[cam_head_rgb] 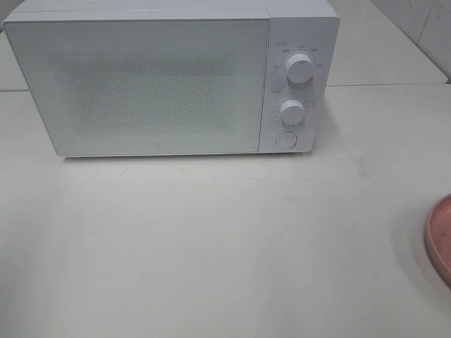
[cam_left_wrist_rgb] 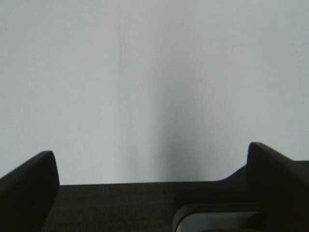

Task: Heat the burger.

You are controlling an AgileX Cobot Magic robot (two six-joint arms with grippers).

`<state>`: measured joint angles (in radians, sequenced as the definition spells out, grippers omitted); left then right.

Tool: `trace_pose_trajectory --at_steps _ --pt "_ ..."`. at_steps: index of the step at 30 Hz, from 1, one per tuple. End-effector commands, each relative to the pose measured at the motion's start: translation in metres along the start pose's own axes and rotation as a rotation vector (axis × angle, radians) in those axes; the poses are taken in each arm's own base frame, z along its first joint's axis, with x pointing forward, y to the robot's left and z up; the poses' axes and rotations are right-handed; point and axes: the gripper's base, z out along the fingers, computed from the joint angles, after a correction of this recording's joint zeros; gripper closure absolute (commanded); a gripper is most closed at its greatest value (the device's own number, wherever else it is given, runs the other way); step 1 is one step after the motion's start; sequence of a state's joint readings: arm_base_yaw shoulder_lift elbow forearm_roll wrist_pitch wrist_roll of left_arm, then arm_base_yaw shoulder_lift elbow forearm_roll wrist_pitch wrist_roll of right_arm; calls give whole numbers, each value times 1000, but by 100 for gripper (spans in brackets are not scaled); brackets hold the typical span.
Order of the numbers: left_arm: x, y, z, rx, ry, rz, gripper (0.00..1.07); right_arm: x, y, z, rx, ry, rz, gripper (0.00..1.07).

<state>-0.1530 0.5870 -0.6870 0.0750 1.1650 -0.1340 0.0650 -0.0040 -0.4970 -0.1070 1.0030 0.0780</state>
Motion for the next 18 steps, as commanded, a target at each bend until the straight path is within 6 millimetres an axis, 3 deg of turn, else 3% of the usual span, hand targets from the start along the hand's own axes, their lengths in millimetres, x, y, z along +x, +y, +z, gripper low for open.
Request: trace_pose_trajectory --at_steps 1,8,14,18 --pt "12 3 -12 -2 -89 -2 8 2 -1 -3 12 -33 -9 32" --pt "47 9 -41 13 -312 42 9 2 -1 -3 12 -33 -9 32" --pt "76 11 -32 13 -351 58 9 2 -1 -3 12 -33 -9 32" --pt "83 12 -32 13 -390 57 9 2 -1 -3 12 -33 -9 32"
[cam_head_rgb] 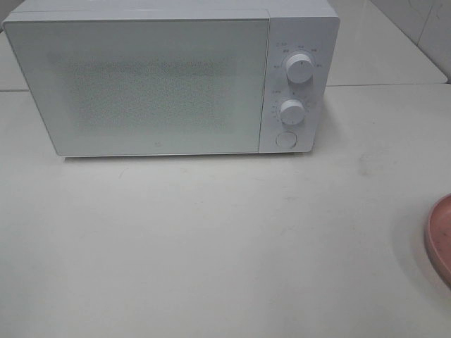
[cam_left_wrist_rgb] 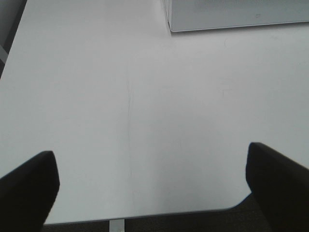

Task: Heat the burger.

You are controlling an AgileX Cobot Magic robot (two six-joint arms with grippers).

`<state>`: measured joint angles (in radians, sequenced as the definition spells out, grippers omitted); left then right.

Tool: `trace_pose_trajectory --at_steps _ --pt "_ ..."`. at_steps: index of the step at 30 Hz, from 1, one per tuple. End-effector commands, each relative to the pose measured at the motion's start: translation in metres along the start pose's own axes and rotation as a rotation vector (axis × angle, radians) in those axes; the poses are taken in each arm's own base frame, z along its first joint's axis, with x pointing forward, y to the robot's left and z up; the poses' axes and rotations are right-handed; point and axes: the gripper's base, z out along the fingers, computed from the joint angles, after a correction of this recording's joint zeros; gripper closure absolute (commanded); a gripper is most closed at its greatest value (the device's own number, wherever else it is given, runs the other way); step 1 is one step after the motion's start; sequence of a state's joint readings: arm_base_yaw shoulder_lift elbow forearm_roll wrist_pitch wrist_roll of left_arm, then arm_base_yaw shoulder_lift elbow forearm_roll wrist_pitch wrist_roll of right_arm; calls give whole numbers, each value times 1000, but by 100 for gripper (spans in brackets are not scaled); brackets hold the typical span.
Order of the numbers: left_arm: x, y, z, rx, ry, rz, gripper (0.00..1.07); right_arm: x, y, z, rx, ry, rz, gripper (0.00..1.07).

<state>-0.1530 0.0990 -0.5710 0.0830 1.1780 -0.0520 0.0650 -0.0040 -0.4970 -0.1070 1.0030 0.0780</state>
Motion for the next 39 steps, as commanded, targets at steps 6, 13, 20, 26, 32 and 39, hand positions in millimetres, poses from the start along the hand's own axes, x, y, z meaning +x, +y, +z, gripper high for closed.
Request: trace_pose_trajectory --at_steps 6,13,20,26,32,39 --pt "11 1 -8 -6 -73 0 9 2 -1 -3 12 -33 -9 32" --pt "11 0 -9 15 -191 -13 9 2 -1 -3 12 -33 -9 32" --pt "12 -6 -4 74 -182 -12 9 2 -1 -3 12 -33 -9 32" --pt "12 -8 -4 101 -181 -22 9 2 -1 -3 12 -33 -9 32" --pt "12 -10 -4 12 -183 -74 9 2 -1 -3 12 -33 -9 32" --pt "12 -10 -4 -16 -183 -91 9 2 -1 -3 12 -33 -9 32"
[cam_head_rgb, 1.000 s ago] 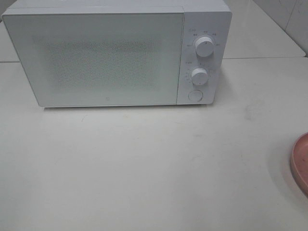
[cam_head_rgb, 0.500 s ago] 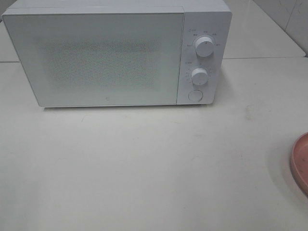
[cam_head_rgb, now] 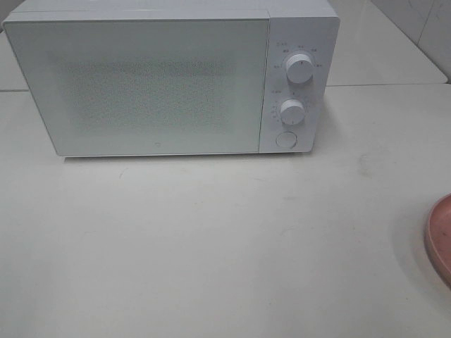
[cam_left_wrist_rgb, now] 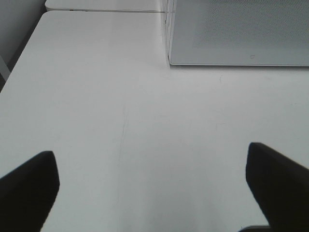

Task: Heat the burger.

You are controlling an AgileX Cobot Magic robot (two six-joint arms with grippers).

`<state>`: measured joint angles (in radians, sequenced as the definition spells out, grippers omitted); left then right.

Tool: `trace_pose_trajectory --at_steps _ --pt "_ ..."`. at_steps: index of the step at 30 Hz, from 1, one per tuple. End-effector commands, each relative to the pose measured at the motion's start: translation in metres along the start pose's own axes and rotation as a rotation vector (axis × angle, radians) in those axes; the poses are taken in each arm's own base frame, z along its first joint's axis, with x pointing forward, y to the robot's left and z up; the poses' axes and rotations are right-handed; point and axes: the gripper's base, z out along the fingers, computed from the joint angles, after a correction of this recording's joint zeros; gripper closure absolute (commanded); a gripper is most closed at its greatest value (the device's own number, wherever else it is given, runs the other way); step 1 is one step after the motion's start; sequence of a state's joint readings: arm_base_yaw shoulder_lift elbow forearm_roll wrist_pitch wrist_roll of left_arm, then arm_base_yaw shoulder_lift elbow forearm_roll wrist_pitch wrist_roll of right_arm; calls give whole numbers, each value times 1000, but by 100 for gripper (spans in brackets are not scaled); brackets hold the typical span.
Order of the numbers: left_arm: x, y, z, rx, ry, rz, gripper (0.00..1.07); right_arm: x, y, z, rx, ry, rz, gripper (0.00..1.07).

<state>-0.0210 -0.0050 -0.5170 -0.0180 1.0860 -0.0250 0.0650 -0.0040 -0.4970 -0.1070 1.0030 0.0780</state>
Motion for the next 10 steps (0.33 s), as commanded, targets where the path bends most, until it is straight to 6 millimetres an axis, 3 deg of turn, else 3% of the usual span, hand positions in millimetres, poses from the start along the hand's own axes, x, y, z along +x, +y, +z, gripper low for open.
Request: trace_pose_trajectory --at_steps 1,10 --pt "1 -1 -3 2 -44 -6 9 2 -1 -3 12 -33 -9 32" --pt "1 -1 -3 2 -42 -6 9 2 -1 -3 12 -33 -9 32"
